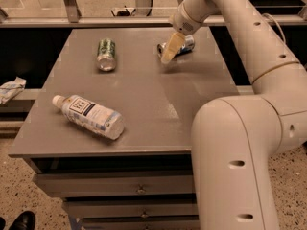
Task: Place redbull can upright
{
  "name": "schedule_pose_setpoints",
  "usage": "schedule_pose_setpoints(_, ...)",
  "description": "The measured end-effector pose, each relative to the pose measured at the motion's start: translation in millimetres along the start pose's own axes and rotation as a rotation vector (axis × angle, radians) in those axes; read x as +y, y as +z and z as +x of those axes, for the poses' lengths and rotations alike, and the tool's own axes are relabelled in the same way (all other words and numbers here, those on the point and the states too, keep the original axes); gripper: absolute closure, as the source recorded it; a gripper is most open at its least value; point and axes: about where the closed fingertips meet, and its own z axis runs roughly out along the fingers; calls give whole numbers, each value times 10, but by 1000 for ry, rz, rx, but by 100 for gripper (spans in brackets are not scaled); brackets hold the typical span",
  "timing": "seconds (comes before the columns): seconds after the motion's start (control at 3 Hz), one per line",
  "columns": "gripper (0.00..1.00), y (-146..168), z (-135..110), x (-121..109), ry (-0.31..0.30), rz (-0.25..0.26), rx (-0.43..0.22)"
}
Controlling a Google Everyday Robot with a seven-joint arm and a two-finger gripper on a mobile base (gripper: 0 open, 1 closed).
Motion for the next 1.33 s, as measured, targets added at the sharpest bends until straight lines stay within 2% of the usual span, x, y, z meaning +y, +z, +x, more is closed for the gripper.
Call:
schedule_pose_setpoints(0.33, 0, 60, 40, 12, -35, -24, 81)
schedule_pose_setpoints(0.67, 0, 149, 62, 54, -95, -64, 161)
schedule_pose_setpoints(1.0, 0, 194, 81, 75, -124, -84, 195)
schedule_pose_setpoints(1.33, 18, 242, 134, 113, -129, -108, 212)
